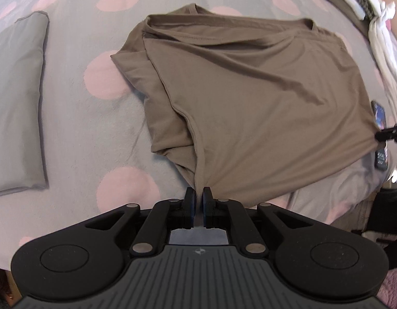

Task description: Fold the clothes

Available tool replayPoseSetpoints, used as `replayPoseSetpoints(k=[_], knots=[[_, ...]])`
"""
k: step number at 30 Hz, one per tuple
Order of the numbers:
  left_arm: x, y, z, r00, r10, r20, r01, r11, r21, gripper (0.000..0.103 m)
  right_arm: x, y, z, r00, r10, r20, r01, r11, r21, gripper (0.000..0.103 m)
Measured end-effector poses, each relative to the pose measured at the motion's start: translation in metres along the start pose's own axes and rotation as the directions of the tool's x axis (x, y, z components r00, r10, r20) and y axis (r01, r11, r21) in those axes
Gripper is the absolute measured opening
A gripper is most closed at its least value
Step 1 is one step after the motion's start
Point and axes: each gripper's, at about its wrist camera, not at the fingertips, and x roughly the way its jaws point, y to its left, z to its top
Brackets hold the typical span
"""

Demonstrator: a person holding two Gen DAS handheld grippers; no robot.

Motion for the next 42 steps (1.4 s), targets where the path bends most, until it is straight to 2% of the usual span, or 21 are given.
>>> replayPoseSetpoints(k=[3,6,8,13,16,18,21,24,26,29,33,35,38,42], knots=[[-0.003,0.003,-0.003,0.999,0.039,0.007,-0.04,0.999,0.009,0.004,-0.007,-0.004,0.001,0.999,-0.028,0.023,0.028,1.0,0.004,0.011],[-0.016,0.012,0.002,0.995,0.065,0.077,-0.066,0.998,0.009,0.004,-0.013,-0.013,0.005,0.996,-0.061,0.061,0.06,0.998,0.02,0.012],[-0.025,0.01,0.006,0.983,0.096,0.157,-0.104,0.994,0.044,0.004,-0.017,-0.018,0.01,0.992,-0.087,0.095,0.084,0.996,0.027,0.013],[-0.031,-0.001,0.023,0.935,0.147,0.321,-0.208,0.964,0.164,0.004,-0.025,-0.023,0.029,0.977,-0.114,0.181,0.111,0.993,0.028,0.018],[-0.023,-0.008,0.034,0.904,0.186,0.386,-0.295,0.923,0.246,0.005,-0.028,-0.019,0.038,0.964,-0.119,0.239,0.121,0.993,0.005,0.025],[-0.014,-0.012,0.041,0.879,0.224,0.422,-0.367,0.882,0.297,0.006,-0.027,-0.019,0.045,0.959,-0.115,0.259,0.122,0.993,-0.008,0.026],[-0.001,-0.011,0.048,0.847,0.256,0.466,-0.44,0.83,0.343,0.008,-0.023,-0.02,0.056,0.958,-0.103,0.266,0.111,0.994,-0.018,0.027],[0.014,-0.01,0.054,0.817,0.292,0.497,-0.511,0.766,0.389,0.008,-0.016,-0.023,0.065,0.958,-0.096,0.27,0.104,0.994,-0.016,0.029],[0.023,-0.008,0.058,0.808,0.304,0.505,-0.534,0.739,0.41,0.012,-0.011,-0.028,0.071,0.959,-0.094,0.269,0.1,0.995,-0.008,0.033],[0.035,-0.011,0.061,0.807,0.292,0.513,-0.55,0.687,0.476,0.018,-0.004,-0.035,0.08,0.96,-0.092,0.263,0.094,0.996,0.004,0.039],[0.045,-0.019,0.064,0.798,0.275,0.536,-0.574,0.616,0.539,0.02,0.003,-0.041,0.089,0.96,-0.107,0.259,0.111,0.994,0.001,0.039],[0.047,-0.02,0.067,0.795,0.268,0.544,-0.579,0.606,0.546,0.02,0.005,-0.044,0.092,0.959,-0.104,0.264,0.108,0.994,-0.001,0.039],[0.047,-0.021,0.072,0.805,0.244,0.541,-0.561,0.611,0.558,0.02,0.004,-0.047,0.095,0.951,-0.095,0.293,0.102,0.995,-0.008,0.039],[0.046,-0.021,0.077,0.822,0.214,0.527,-0.528,0.634,0.565,0.018,0.001,-0.052,0.1,0.937,-0.082,0.34,0.09,0.996,-0.006,0.039]])
